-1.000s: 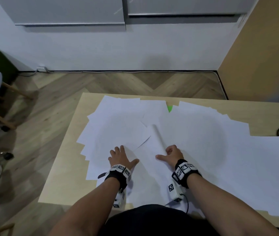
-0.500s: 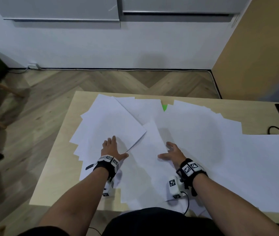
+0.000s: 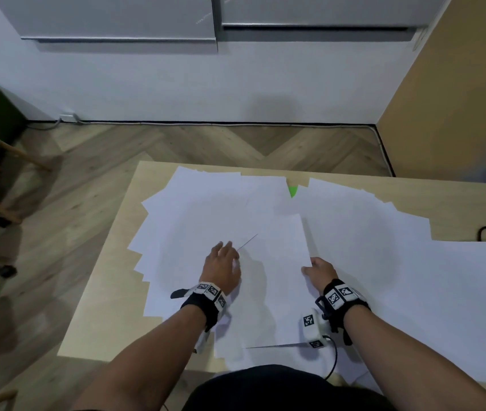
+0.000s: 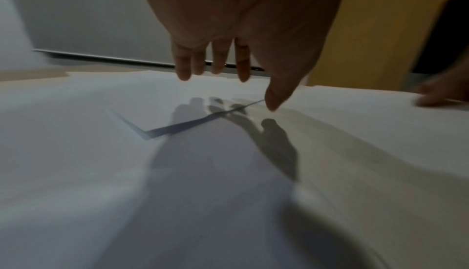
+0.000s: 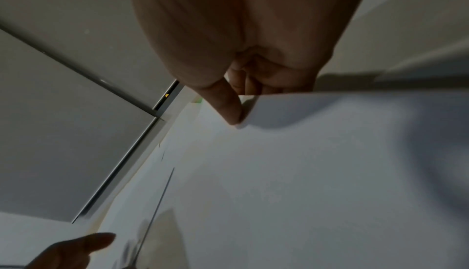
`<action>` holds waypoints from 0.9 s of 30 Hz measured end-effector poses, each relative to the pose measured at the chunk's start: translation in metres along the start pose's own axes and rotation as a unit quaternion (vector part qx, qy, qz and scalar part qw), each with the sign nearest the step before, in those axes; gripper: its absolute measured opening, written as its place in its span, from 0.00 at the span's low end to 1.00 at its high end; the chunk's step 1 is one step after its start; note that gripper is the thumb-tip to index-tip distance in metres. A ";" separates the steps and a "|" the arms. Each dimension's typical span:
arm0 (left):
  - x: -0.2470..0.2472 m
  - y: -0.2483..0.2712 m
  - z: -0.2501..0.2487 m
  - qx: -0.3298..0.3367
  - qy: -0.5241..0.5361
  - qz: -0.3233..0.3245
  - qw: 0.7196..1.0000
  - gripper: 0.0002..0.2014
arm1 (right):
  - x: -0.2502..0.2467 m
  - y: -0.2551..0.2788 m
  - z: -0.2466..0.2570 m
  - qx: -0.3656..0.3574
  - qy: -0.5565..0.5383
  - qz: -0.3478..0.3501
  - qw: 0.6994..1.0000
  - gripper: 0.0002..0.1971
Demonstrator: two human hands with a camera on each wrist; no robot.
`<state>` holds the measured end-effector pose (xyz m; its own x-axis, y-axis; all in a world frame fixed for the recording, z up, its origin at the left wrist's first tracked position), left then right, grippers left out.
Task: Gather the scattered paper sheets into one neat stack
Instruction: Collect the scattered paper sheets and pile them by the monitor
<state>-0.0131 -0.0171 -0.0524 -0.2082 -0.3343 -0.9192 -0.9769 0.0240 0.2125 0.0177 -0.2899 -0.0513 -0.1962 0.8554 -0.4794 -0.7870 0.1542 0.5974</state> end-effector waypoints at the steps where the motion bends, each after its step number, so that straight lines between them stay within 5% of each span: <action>1: -0.001 -0.004 0.004 -0.028 -0.005 0.005 1.000 0.24 | -0.001 -0.001 -0.001 0.001 0.007 0.003 1.000 0.11; 5: 0.001 -0.022 0.034 -0.124 -0.029 0.065 0.990 0.46 | 0.000 0.000 -0.002 -0.009 0.043 0.017 0.999 0.13; 11: 0.007 -0.021 0.029 -0.075 -0.062 0.044 0.994 0.17 | 0.004 -0.002 -0.003 -0.026 0.100 0.032 0.994 0.07; 17: 0.005 -0.017 0.023 -0.043 -0.114 0.008 0.993 0.08 | 0.006 -0.010 -0.005 -0.011 0.080 0.035 0.996 0.12; 21: 0.013 0.000 -0.004 0.059 0.002 0.003 0.998 0.07 | 0.003 -0.016 -0.006 0.018 0.012 0.025 0.999 0.16; 24: 0.034 0.022 -0.026 0.175 0.012 0.046 0.983 0.15 | 0.001 -0.022 -0.011 0.040 -0.036 0.022 0.998 0.18; 27: 0.040 0.040 -0.036 0.225 0.013 0.061 0.972 0.21 | -0.004 -0.027 -0.013 0.040 -0.065 0.020 0.997 0.14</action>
<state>-0.0591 -0.0637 -0.0688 -0.3277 -0.3269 -0.8864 -0.8691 0.4723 0.1472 0.0316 -0.3044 -0.0739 -0.1446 0.9180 -0.3694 -0.7295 0.1533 0.6665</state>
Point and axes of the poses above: each hand's wrist, its own y-axis away from the middle knuckle, its own x-axis out of the palm, z = x × y, the point moved 2 cm from there along -y, towards the middle knuckle, and after that the axes turned 1 degree about -z, right-handed, at the moved point
